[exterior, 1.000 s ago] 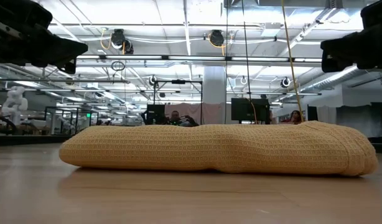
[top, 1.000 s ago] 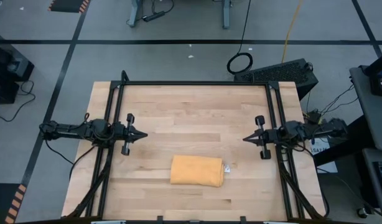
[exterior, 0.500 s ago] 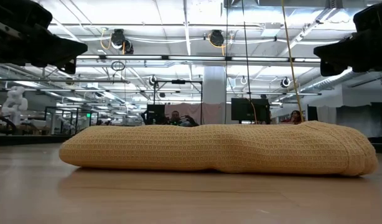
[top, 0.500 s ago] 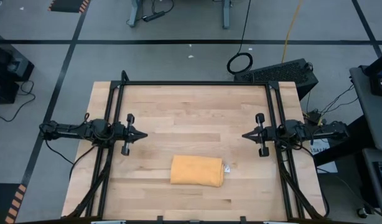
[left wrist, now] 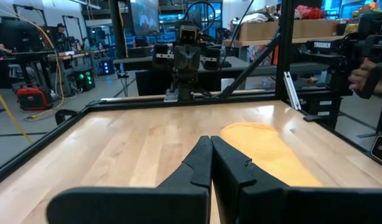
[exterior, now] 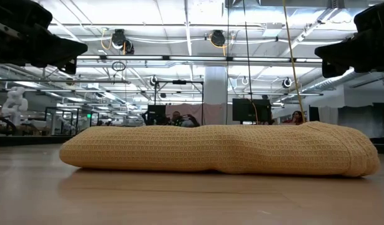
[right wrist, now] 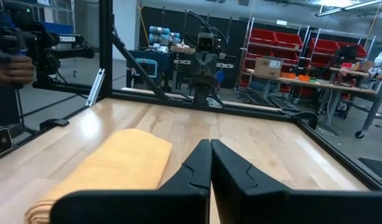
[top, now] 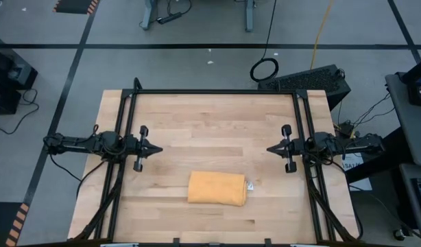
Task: Roll towel
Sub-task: Return to Home Position
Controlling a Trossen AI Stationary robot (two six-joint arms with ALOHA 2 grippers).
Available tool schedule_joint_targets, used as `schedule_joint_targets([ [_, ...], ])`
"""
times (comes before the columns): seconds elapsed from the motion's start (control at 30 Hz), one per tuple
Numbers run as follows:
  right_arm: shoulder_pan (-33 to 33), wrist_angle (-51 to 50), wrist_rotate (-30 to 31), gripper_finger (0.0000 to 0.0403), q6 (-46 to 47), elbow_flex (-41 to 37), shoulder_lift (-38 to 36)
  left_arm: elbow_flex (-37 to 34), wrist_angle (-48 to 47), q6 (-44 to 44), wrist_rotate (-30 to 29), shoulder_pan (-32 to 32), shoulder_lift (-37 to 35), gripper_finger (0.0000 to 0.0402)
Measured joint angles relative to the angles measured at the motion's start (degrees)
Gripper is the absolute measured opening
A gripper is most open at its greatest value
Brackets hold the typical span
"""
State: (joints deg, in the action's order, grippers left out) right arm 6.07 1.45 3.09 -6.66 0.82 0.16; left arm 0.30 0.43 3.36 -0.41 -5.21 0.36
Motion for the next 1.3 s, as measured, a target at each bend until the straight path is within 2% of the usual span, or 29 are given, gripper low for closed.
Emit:
schedule_joint_targets([
  [0.47, 0.0, 0.0, 0.0, 0.0000, 0.0, 0.0, 0.0, 0.0, 0.0, 0.2, 0.6, 3.4, 0.0, 0.0006],
  [1.3, 0.0, 0.0, 0.0, 0.0000, 0.0, 0.0, 0.0, 0.0, 0.5, -1.4, 0.0, 3.3, 0.0, 0.0006],
])
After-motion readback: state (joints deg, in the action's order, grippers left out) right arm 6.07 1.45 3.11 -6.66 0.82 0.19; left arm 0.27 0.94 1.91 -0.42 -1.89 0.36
